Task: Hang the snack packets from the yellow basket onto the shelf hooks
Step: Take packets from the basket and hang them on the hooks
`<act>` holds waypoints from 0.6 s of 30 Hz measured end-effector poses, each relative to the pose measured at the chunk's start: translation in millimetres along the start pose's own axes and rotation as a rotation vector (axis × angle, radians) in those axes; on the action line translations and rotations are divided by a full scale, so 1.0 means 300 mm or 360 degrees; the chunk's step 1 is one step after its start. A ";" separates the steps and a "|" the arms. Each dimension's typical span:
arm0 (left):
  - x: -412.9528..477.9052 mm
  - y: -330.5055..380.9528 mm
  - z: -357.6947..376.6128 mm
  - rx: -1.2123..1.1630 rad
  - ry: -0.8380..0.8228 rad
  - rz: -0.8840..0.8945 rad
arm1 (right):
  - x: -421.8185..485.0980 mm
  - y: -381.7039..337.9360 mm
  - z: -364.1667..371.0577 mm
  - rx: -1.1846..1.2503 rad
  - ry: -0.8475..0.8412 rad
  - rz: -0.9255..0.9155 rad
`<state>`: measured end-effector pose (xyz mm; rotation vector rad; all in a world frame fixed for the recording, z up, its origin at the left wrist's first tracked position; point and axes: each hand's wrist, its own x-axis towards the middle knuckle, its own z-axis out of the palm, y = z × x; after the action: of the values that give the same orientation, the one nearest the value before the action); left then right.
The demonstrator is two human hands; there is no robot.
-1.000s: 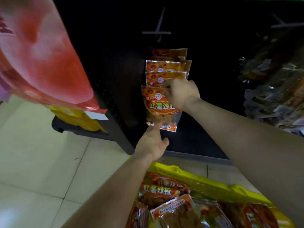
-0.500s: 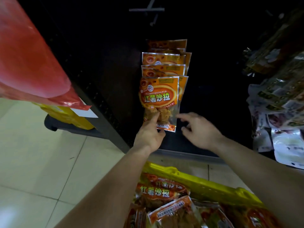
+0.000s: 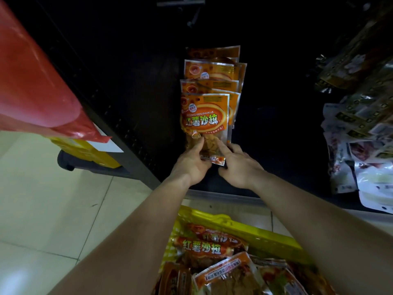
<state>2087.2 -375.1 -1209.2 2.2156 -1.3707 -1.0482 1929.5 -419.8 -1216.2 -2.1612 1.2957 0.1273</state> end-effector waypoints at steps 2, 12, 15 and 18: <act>-0.030 0.008 -0.015 -0.0009 0.0007 -0.0016 | -0.040 0.006 -0.020 0.0032 0.0013 -0.0009; -0.400 0.086 -0.138 0.0164 0.0116 0.0091 | -0.386 0.031 -0.206 0.0080 0.0109 0.0100; -0.554 0.073 -0.134 0.0177 0.0167 0.0100 | -0.530 0.005 -0.232 0.0110 0.0223 0.0039; -0.704 0.036 -0.102 0.0185 0.0182 0.0088 | -0.679 -0.015 -0.220 0.0180 0.0397 -0.0047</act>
<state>2046.8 -199.3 -1094.6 2.2671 -1.4676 -0.8290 1813.6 -297.6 -1084.0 -2.1481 1.3705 -0.2291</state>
